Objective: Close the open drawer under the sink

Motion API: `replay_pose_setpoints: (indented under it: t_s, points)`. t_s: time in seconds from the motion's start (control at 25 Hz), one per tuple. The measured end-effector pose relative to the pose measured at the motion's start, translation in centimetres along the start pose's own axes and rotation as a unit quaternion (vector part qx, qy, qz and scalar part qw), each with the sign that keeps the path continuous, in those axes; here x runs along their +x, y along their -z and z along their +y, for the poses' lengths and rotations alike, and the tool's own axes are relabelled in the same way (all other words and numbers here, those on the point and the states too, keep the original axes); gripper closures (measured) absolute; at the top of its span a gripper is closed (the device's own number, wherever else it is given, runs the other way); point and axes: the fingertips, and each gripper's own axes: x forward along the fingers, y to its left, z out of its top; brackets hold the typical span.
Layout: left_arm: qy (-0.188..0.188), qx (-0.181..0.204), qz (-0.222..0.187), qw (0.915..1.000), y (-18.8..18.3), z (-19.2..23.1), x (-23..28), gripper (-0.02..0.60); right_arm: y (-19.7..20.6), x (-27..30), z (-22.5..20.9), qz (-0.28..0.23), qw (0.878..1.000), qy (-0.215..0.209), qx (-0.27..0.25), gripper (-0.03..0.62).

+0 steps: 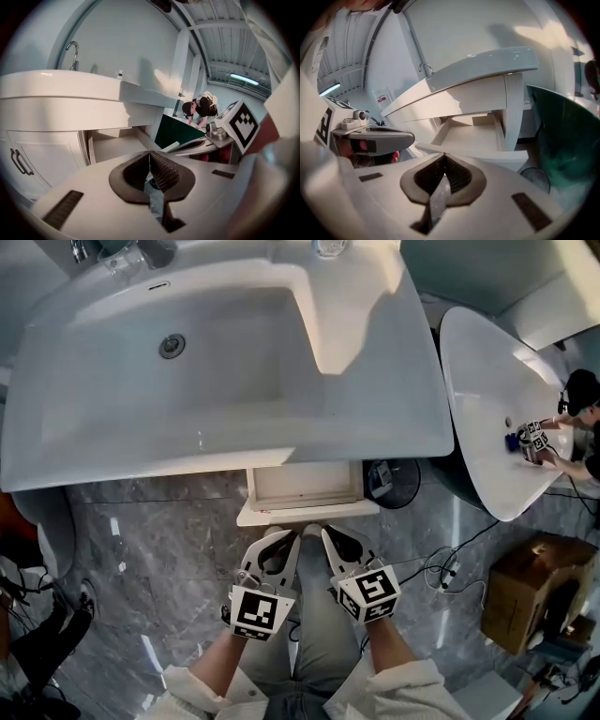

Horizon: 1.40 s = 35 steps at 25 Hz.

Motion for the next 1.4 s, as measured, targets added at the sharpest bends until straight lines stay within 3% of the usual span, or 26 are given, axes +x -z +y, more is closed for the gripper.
replay_pose_setpoints:
  t_s: [0.44,0.6,0.72,0.88,1.4]
  points:
    - [0.008,0.021,0.033,0.9992,4.9,0.9,1.8,0.563,3.2,1.9,-2.6,0.018,0.999,0.034,0.025,0.583]
    - [-0.005,0.007,0.040,0.9991,6.0,1.5,2.2,0.563,4.0,2.3,-3.1,0.027,0.998,0.040,0.034,0.583]
    - [-0.022,-0.026,0.048,0.9983,6.7,2.3,2.5,0.563,4.1,2.7,-3.2,0.026,0.998,0.042,0.041,0.583]
    - [-0.037,-0.048,0.048,0.9970,6.7,3.1,2.5,0.563,3.8,3.3,-3.3,0.021,0.997,0.046,0.050,0.585]
    - [-0.043,-0.040,0.046,0.9972,5.8,3.6,2.8,0.566,2.9,3.3,-3.4,0.004,0.996,0.070,0.059,0.585]
